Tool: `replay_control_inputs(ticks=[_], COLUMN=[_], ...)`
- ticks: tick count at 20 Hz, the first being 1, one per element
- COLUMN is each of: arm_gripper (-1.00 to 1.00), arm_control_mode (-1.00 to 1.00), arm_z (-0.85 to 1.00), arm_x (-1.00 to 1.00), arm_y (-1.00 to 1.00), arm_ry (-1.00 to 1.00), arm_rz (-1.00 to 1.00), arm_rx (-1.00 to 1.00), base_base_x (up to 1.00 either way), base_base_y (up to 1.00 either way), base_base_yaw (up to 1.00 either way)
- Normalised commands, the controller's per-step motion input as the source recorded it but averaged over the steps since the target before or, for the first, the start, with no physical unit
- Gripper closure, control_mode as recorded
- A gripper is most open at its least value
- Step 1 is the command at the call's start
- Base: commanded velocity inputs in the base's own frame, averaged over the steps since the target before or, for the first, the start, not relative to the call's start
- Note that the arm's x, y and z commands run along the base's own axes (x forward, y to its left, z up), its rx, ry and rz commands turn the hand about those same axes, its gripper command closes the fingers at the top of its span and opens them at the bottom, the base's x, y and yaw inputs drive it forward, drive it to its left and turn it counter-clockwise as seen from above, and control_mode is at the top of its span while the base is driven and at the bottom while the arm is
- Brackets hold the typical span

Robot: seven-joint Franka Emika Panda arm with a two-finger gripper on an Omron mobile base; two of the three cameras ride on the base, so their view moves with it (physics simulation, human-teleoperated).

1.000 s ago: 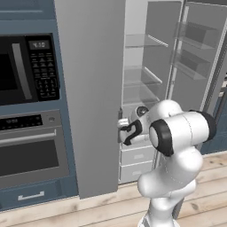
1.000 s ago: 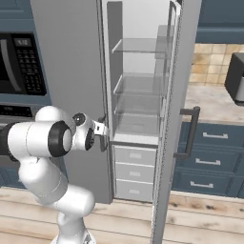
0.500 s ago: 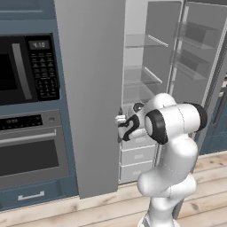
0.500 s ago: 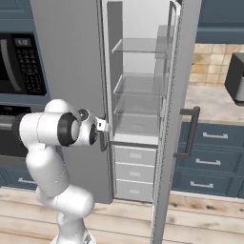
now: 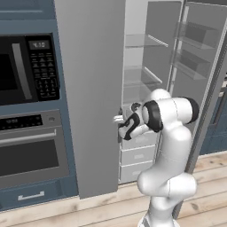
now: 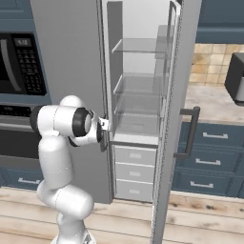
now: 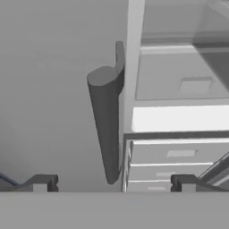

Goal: Place one of the steaks on the plate and the other in the bowl. Then place the bowl in the fridge.

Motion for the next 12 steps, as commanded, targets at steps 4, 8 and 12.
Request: replay_control_inputs(ticks=[4, 8, 12], arm_gripper=[-1.0, -1.0, -1.0], arm_control_mode=[-1.0, -1.0, -1.0], arm_z=[-0.21, -0.47, -0.43], arm_x=[0.2, 0.18, 0.16], arm_y=[0.48, 0.01, 0.21], arm_ry=[0.0, 0.01, 0.0], arm_rz=[-0.06, -0.11, -0.08], arm_rx=[0.0, -0.01, 0.0], base_base_x=[0.0, 0.0, 0.0], base_base_y=[0.0, 0.0, 0.0], base_base_yaw=[0.0, 0.0, 0.0])
